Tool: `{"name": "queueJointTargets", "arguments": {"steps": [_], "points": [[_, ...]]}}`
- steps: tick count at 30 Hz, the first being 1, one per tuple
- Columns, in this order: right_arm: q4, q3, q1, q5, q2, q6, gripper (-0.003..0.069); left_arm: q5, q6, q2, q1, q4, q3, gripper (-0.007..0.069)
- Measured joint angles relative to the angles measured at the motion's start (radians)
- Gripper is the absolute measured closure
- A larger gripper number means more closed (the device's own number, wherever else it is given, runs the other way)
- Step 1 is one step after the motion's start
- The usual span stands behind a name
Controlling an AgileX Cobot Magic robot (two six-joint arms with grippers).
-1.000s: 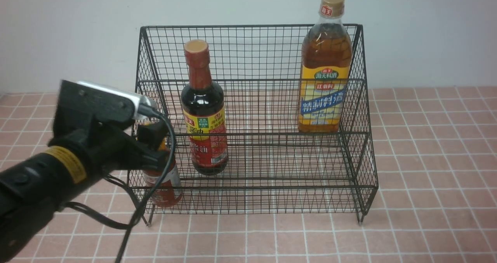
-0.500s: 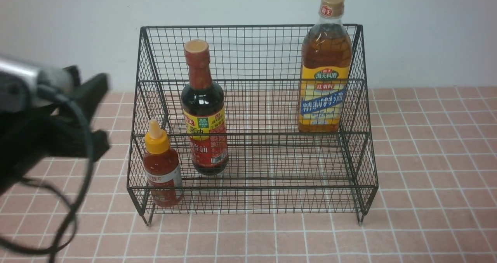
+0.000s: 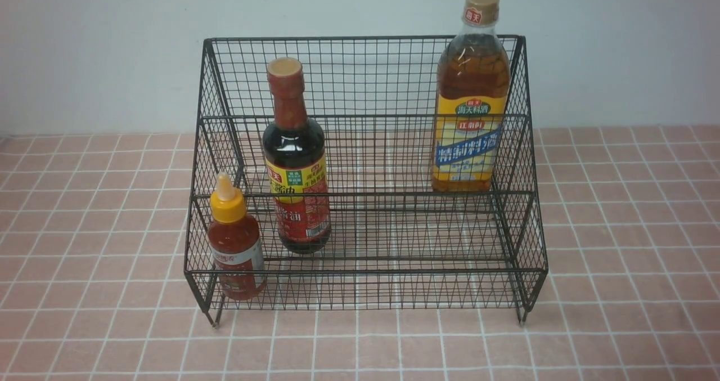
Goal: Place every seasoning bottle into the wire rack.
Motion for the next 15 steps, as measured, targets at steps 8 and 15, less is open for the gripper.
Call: {"name": "queueJointTargets", "arguments": {"steps": [8, 15], "points": [[0.000, 0.000, 0.000, 0.000, 0.000, 0.000, 0.0672, 0.007, -0.004, -0.027, 0.000, -0.001, 0.000, 0.0631], [0.000, 0.000, 0.000, 0.000, 0.000, 0.000, 0.0672, 0.018, -0.069, -0.027, 0.000, -0.001, 0.000, 0.0631]]}}
